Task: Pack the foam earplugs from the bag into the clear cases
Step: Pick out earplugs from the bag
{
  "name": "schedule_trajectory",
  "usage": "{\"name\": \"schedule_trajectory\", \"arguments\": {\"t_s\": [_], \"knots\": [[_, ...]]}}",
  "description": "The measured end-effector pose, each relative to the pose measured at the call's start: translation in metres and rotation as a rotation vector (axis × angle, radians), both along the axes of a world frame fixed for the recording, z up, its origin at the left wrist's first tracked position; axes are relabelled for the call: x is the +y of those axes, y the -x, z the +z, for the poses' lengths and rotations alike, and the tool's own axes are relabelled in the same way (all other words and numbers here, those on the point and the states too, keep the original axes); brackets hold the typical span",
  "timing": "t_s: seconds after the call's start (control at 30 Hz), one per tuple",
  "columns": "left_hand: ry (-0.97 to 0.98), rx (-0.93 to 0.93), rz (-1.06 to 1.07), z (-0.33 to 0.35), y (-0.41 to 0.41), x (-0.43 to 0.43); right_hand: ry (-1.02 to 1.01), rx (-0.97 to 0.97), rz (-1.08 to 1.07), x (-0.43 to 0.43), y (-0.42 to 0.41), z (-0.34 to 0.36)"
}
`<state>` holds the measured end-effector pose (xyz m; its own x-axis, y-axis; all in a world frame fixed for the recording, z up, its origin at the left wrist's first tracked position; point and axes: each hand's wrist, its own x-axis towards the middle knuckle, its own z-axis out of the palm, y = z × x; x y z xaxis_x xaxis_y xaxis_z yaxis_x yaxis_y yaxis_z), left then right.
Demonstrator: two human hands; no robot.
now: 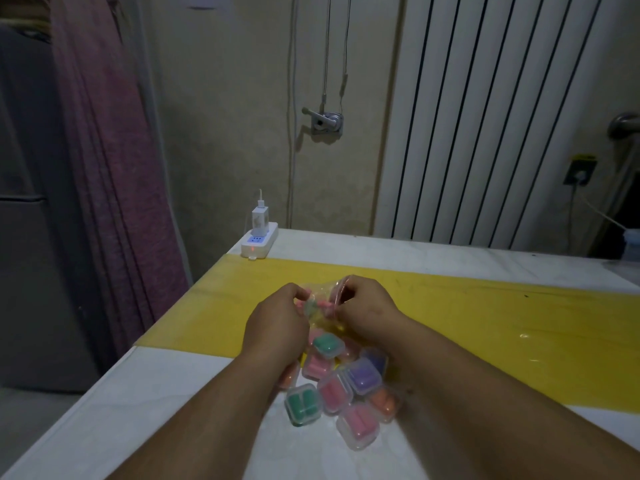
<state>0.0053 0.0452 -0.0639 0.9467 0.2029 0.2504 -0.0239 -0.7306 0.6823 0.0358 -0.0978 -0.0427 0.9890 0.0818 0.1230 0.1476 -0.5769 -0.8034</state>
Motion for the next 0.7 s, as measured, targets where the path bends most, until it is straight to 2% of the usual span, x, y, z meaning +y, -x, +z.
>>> {"name": "schedule_trajectory", "arguments": {"t_s": [0.3,0.43,0.6,0.7], "knots": [[0.011,0.004,0.006,0.002,0.003,0.000,-0.211,-0.005,0.049,-0.009,0.001,0.008],[-0.020,-0.004,0.034,0.005,0.005,-0.001,-0.162,-0.045,-0.040,-0.016,0.003,0.009],[-0.049,0.015,0.029,0.006,0.007,-0.001,-0.087,-0.139,-0.290,-0.033,0.014,0.015],[-0.075,0.019,0.005,0.010,0.011,-0.003,-0.192,-0.105,-0.302,-0.044,0.031,0.020]]}}
